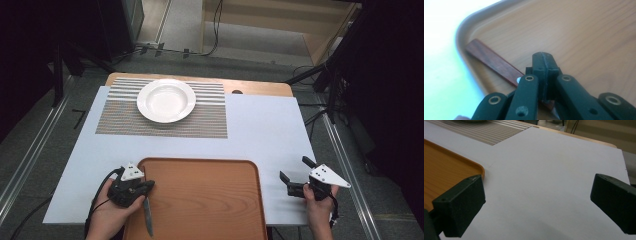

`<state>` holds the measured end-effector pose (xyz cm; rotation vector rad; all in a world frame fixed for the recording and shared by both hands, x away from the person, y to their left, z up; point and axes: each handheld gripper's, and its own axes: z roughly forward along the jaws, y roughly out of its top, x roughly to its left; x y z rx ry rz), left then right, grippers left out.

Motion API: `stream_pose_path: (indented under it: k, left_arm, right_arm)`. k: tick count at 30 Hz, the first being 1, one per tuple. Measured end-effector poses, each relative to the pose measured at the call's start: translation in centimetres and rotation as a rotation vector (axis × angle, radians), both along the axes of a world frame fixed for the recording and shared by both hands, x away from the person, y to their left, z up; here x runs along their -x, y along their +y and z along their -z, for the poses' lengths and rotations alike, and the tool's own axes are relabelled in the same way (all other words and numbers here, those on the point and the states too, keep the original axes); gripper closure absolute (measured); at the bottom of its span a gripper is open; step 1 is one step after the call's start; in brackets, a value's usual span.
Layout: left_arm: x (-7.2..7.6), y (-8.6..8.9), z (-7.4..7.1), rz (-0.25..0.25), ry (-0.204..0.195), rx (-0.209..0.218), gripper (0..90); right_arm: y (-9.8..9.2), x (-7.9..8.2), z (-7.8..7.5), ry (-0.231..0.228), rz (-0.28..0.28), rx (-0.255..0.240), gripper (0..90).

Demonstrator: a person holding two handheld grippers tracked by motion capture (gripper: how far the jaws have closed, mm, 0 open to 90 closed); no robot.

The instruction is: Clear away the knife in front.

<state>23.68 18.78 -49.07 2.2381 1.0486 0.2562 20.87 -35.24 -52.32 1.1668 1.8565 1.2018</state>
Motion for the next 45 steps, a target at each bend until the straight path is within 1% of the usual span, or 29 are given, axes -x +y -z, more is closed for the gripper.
stream_pose_path:
  k: [3,9,14,15,17,18,19,20,22,23,24,27,29,31,32,33,35,37,40,43,44,45]
  left_arm:
    - [-0.1,0.5,0.0,-0.016,-0.002,-0.002,88.8]
    - [-0.3,1.0,0.0,-0.025,-0.001,-0.003,88.8]
    - [-0.4,1.2,-0.1,-0.026,0.016,0.011,88.5]
    - [-0.4,1.2,-0.1,-0.022,0.017,0.021,86.5]
    - [-0.4,1.1,-0.1,-0.016,0.003,0.039,78.8]
    - [-0.3,1.1,-0.1,-0.006,-0.009,0.041,74.7]
    - [-0.2,1.1,-0.2,0.010,-0.021,0.051,70.8]
    - [-0.2,1.1,-0.3,0.026,-0.029,0.074,66.7]
    - [-0.2,1.1,-0.4,0.043,-0.039,0.102,60.4]
    - [-0.1,1.0,-0.5,0.049,-0.051,0.115,55.6]
    - [0.0,1.0,-0.6,0.046,-0.063,0.118,49.0]
    - [0.1,1.1,-1.0,0.043,-0.101,0.157,35.6]
    - [0.2,1.2,-1.2,0.044,-0.119,0.175,24.7]
    - [0.2,1.5,-1.4,0.040,-0.144,0.194,17.0]
    - [0.2,1.7,-1.5,0.037,-0.150,0.205,11.8]
    - [0.2,1.9,-1.6,0.037,-0.160,0.226,10.0]
    - [0.2,2.4,-1.8,0.042,-0.169,0.253,4.4]
    - [0.2,2.7,-1.9,0.043,-0.182,0.271,0.6]
    - [0.2,3.2,-2.0,0.029,-0.210,0.273,0.6]
    - [0.3,3.6,-2.2,0.035,-0.232,0.272,0.0]
    - [0.3,3.7,-2.3,0.033,-0.246,0.272,0.0]
    - [0.3,3.9,-2.4,0.030,-0.252,0.279,0.0]
  right_arm:
    - [0.0,0.0,0.0,0.002,0.001,0.001,0.0]
    - [0.0,0.0,0.0,0.002,0.001,0.002,0.0]
    - [0.0,0.0,0.0,0.002,0.001,0.001,0.0]
    - [0.0,0.0,0.0,0.002,0.001,0.001,0.0]
    - [0.0,0.0,0.0,0.002,0.001,0.001,0.0]
    - [0.0,0.0,0.0,0.001,0.000,0.001,0.0]
    - [0.0,0.0,0.0,0.001,-0.001,0.001,0.0]
    - [0.0,0.0,0.0,0.001,-0.001,0.001,0.0]
    - [0.0,0.0,0.0,0.003,0.000,0.000,0.0]
    - [0.0,0.0,0.0,0.004,-0.001,0.001,0.0]
    - [0.0,0.0,0.0,0.002,-0.001,0.001,0.0]
    - [0.0,0.0,0.0,0.003,-0.001,0.000,0.0]
    - [0.0,0.0,0.0,0.003,-0.001,0.001,0.0]
    - [0.0,0.0,0.0,0.003,-0.001,0.000,0.0]
    - [0.0,0.0,0.0,0.002,-0.002,0.000,0.0]
    - [0.0,0.0,0.0,0.003,-0.001,-0.001,0.0]
    - [0.0,0.0,0.0,0.002,-0.001,0.001,0.0]
    - [0.0,0.0,0.0,0.003,-0.001,0.001,0.0]
    - [0.0,0.0,0.0,0.003,-0.001,0.000,0.0]
    - [0.0,0.0,0.0,0.003,-0.001,0.001,0.0]
    - [0.0,0.0,0.0,0.004,-0.001,0.001,0.0]
    - [0.0,0.0,0.0,0.002,-0.002,0.001,0.0]
